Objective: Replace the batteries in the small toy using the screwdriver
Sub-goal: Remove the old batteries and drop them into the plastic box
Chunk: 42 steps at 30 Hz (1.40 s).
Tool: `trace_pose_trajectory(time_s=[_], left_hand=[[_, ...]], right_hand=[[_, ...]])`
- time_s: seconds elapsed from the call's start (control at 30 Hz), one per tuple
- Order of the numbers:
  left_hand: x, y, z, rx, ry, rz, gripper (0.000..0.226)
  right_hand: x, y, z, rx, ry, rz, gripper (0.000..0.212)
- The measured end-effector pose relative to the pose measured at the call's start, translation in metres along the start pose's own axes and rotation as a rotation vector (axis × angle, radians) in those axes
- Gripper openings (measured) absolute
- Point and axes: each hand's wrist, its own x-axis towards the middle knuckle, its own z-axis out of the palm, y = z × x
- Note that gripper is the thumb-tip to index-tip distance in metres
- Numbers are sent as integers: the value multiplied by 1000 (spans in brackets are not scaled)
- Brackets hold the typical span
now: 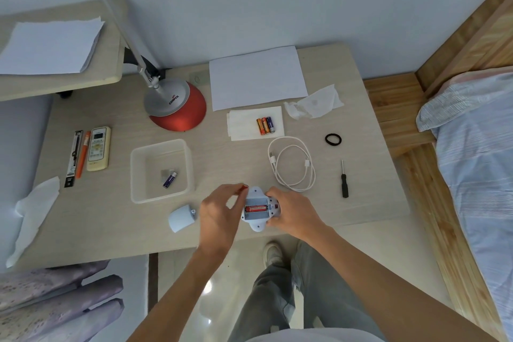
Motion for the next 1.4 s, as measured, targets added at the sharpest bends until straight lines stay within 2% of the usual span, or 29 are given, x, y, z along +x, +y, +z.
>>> trace_pose_trajectory(time_s=[0.13,0.23,0.3,0.47,0.73,0.93,1.07,1.2,1.3,1.4], left_hand=[[30,-23,-41,38,92,-50,13],[54,-58,-71,107,102,-91,13],[71,-81,-86,137,96,-180,14],[101,-146,-101,197,30,-350,19],[118,-185,-87,344,-148,-396,12],[129,-195,-89,320,-139,-440,23],[121,-151,-98,293,-81,-296,22],[85,-89,-100,242,-78,-21,19],[49,-56,-84,193,-169,138,32],[18,-43,-56,183,-374,191,60]], right_hand=[[-1,0,-1,5,-4,-1,61],[-1,-1,-2,8,-8,5,59],[-1,-1,-2,3,-8,12,58],[0,1,1,-3,-4,20,57],[-1,3,2,-21,1,7,59],[0,1,0,-40,-8,5,60],[-1,1,-1,-46,-12,11,59],[-1,-1,-2,-52,-10,12,60],[-1,-2,-3,-51,-16,13,59],[-1,-3,-3,-53,-24,18,58]])
